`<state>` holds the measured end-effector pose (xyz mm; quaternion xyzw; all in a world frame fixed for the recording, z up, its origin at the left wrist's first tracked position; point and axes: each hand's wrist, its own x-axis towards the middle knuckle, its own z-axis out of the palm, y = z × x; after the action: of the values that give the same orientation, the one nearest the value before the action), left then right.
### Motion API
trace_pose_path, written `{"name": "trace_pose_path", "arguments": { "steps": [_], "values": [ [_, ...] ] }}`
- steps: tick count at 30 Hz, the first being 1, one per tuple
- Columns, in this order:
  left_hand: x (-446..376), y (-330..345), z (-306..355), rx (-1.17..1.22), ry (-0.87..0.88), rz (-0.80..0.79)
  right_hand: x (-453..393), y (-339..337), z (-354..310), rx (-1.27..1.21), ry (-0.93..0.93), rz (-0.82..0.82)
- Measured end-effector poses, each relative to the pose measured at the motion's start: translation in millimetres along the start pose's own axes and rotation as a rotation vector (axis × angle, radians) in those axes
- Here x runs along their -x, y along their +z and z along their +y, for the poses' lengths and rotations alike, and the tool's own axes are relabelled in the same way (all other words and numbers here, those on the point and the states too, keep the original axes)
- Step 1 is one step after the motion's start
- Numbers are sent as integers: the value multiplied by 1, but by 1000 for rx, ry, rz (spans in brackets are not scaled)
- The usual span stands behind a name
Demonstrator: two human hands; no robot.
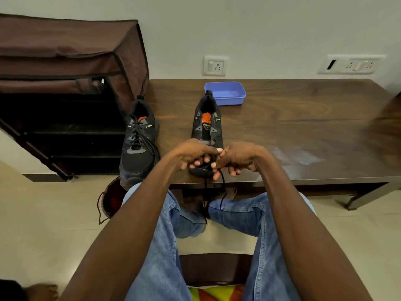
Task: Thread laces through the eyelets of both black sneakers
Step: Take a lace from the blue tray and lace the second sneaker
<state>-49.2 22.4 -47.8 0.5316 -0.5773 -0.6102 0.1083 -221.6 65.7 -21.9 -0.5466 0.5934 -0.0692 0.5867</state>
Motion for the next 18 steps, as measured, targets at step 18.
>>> {"name": "trace_pose_path", "arguments": {
  "steps": [18],
  "values": [
    [-3, -10, -3, 690, 260, 60, -5, 26, 18, 392, 224, -278]
  ]
}}
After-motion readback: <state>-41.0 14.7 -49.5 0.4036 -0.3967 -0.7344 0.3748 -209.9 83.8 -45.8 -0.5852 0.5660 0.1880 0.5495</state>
